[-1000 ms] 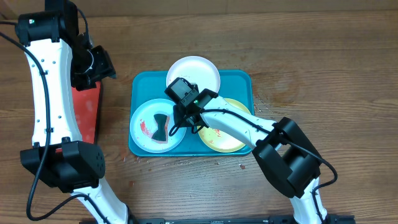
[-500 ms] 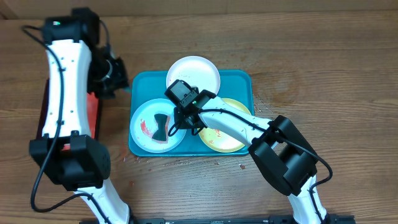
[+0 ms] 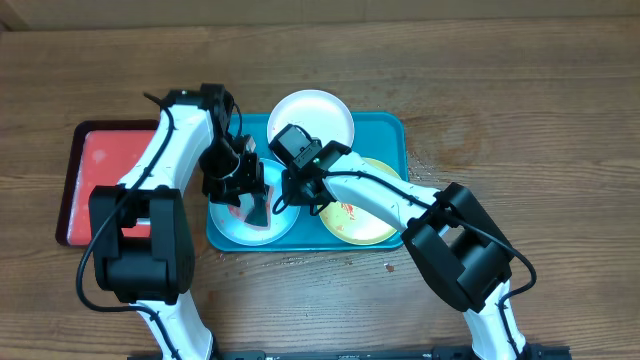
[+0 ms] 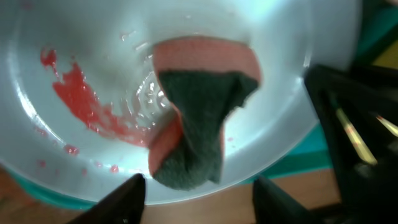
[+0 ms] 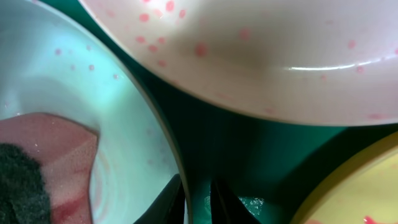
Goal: Clean dirty plates on tray and stack at the side
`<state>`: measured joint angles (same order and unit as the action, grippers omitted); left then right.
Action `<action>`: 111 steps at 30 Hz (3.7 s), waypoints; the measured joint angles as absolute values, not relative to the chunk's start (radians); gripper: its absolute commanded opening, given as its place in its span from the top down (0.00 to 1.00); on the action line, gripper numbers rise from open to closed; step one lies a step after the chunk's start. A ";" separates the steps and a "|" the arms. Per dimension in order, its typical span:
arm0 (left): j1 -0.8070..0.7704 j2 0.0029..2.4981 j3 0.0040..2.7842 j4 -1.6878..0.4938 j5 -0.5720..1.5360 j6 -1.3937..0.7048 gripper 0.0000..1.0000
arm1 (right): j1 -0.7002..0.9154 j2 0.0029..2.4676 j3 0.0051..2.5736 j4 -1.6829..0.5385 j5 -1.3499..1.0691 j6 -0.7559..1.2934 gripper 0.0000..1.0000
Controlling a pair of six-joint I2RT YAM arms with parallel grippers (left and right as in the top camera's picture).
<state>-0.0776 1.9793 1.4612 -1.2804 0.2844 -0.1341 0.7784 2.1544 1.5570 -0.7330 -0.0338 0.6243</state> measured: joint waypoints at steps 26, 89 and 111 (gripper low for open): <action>-0.079 1.977 1.288 -0.974 0.314 -0.123 0.67 | 0.766 2.159 1.557 -0.725 -0.072 0.624 0.85; -0.056 1.973 1.543 -1.208 -0.320 -0.395 0.96 | 0.767 2.162 1.560 -0.699 -0.095 0.612 0.96; 0.413 1.887 1.790 -1.380 -0.106 -0.533 0.96 | 0.963 2.178 2.140 -1.196 0.651 0.320 0.96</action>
